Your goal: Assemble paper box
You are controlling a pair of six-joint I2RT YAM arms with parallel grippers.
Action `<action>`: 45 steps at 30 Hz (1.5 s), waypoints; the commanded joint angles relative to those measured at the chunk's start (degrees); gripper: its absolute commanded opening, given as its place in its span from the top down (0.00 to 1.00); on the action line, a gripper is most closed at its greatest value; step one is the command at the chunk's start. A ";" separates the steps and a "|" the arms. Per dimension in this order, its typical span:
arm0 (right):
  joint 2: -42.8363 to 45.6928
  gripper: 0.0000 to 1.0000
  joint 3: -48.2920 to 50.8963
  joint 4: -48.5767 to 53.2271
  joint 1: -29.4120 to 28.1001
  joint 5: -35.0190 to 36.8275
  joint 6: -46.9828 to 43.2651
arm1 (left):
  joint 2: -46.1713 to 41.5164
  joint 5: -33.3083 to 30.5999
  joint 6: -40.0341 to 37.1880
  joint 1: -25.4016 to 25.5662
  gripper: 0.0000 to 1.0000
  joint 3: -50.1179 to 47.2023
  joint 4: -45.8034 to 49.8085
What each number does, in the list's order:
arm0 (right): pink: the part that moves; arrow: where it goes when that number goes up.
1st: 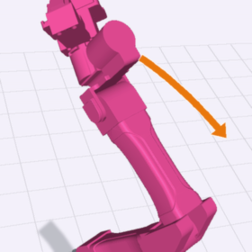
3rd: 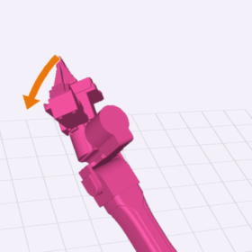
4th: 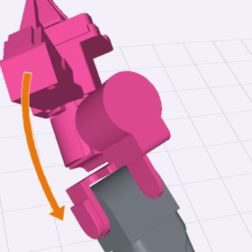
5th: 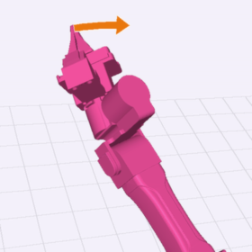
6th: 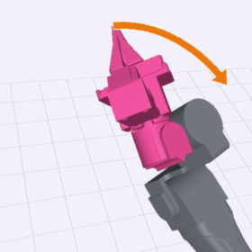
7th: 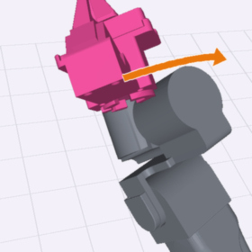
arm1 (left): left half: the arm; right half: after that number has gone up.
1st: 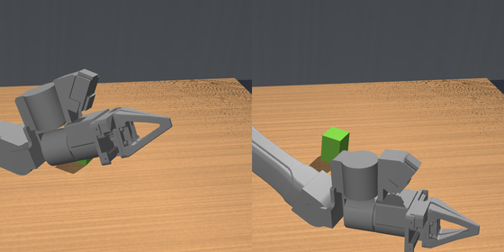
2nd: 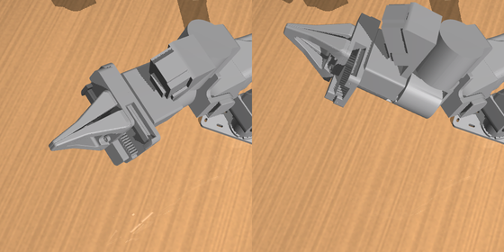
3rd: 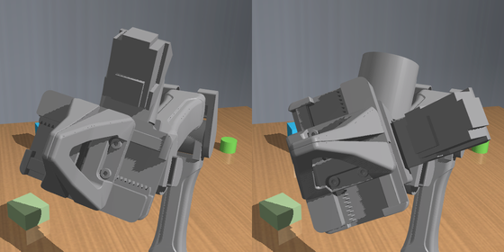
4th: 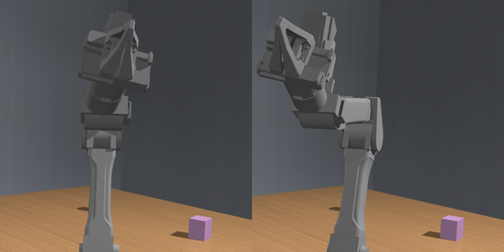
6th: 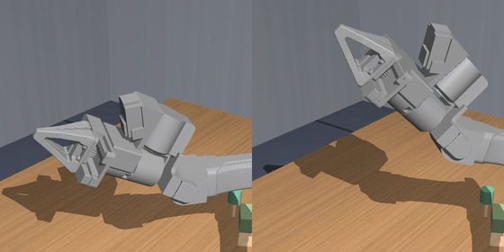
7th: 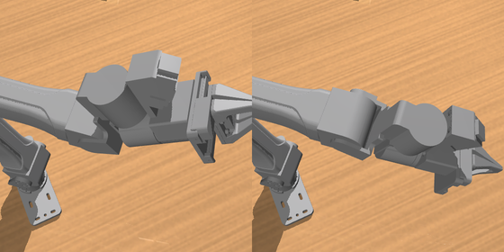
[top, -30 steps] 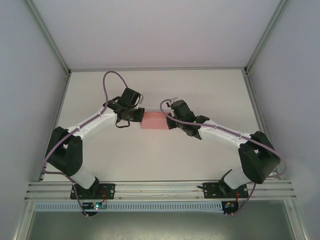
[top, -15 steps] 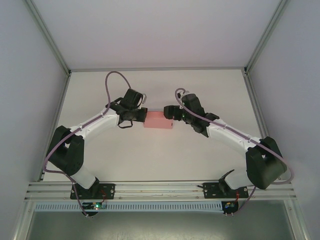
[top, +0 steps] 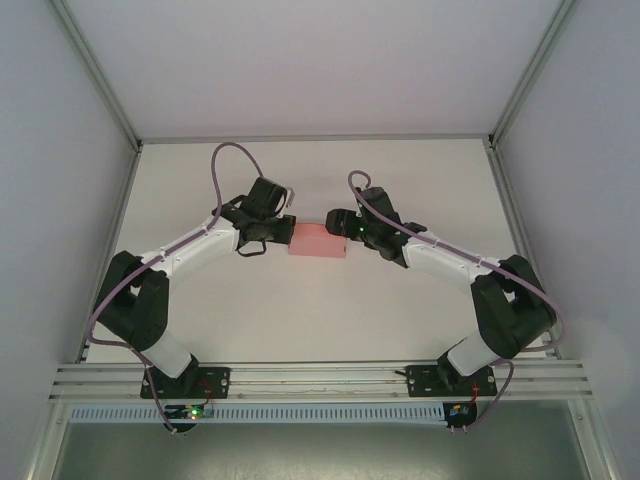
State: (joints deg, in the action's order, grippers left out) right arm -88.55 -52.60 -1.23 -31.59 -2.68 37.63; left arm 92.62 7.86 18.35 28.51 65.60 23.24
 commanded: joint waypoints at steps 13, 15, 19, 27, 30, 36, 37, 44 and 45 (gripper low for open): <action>-5.11 0.44 7.53 -5.72 0.21 -2.54 7.43 | 1.27 9.41 -2.87 1.31 0.74 0.53 11.71; -5.20 0.45 8.42 -6.56 0.22 -2.32 8.21 | 0.83 8.87 -3.09 1.31 0.65 1.52 12.71; -5.23 0.48 10.02 -7.90 0.17 -1.85 9.65 | 0.42 8.37 -2.55 0.94 0.64 2.50 13.49; -5.55 0.52 11.20 -8.17 0.39 -1.10 9.98 | -3.00 11.90 0.89 -0.59 0.40 1.82 11.08; -5.66 0.53 11.35 -8.34 0.38 -0.91 9.92 | -5.17 13.46 4.16 -2.30 0.19 1.09 9.49; -6.20 0.53 11.28 -8.60 0.45 -1.15 9.83 | -8.88 17.79 13.20 -6.96 0.00 -2.59 2.16; -6.34 0.53 11.37 -8.86 0.41 -1.33 9.92 | -9.14 18.48 15.29 -7.87 0.00 -3.40 0.62; -6.57 0.53 11.28 -9.53 0.47 -1.69 9.82 | -4.61 27.45 24.78 -11.06 0.00 -8.68 -16.58; -6.51 0.53 11.24 -9.57 0.48 -1.69 9.75 | -3.64 28.16 25.56 -11.03 0.00 -9.06 -18.24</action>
State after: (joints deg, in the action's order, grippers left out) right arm -91.35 -44.58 -21.52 -30.89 -3.95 47.03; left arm 86.63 30.70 38.06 17.87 57.58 15.14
